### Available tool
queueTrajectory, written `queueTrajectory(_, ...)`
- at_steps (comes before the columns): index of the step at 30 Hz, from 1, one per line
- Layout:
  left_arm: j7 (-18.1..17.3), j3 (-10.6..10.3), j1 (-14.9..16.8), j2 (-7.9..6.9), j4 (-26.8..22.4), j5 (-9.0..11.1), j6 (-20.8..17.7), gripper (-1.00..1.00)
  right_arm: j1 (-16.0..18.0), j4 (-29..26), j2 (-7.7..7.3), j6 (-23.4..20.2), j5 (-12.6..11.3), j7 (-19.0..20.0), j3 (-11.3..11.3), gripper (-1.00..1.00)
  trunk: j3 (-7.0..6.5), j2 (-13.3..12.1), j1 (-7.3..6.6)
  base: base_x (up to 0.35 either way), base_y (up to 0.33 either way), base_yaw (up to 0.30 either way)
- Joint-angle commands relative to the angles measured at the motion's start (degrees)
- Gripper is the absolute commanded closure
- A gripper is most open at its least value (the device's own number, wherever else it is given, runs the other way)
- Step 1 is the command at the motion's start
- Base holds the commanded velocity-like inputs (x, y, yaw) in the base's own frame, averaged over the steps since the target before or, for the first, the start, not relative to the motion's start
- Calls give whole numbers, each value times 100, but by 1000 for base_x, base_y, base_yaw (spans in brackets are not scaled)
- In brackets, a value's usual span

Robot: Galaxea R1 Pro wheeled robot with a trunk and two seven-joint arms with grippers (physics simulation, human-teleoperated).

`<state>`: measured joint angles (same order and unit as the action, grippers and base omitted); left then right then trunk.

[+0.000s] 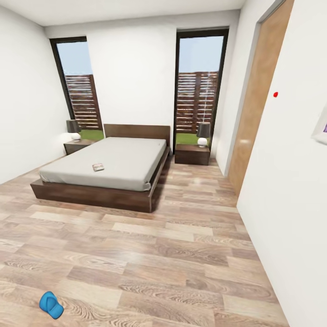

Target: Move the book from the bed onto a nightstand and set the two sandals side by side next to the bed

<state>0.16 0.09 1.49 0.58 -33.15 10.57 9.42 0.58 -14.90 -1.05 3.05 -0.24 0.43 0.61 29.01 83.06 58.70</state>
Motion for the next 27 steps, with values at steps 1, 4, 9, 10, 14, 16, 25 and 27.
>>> queueTrajectory(1,2,0,4,2,2,32,16,-100,3,5,0,20,-3,6,5,-100,6,2,3,319,-96,0)
queueTrajectory(4,2,0,4,2,2,28,16,-100,3,5,0,20,-3,6,4,-100,6,2,3,319,-96,0)
queueTrajectory(9,6,0,4,0,2,25,16,-100,3,5,0,20,-3,6,6,-100,6,2,3,319,-96,14)
queueTrajectory(10,6,0,4,0,4,25,16,-100,3,5,0,20,-3,5,7,-100,6,2,3,319,-96,145)
queueTrajectory(14,8,0,5,3,8,24,16,-100,3,5,0,20,-3,4,9,-100,6,2,3,319,-96,154)
queueTrajectory(16,7,0,6,4,9,24,16,-100,3,2,0,20,-3,5,8,-100,6,2,3,319,-96,63)
queueTrajectory(25,8,0,6,3,9,24,16,-100,3,-4,0,24,-3,3,4,-100,6,2,3,319,-96,13)
queueTrajectory(27,6,0,6,3,10,24,16,-100,3,-4,0,25,-3,2,5,-100,6,2,3,319,-96,1)
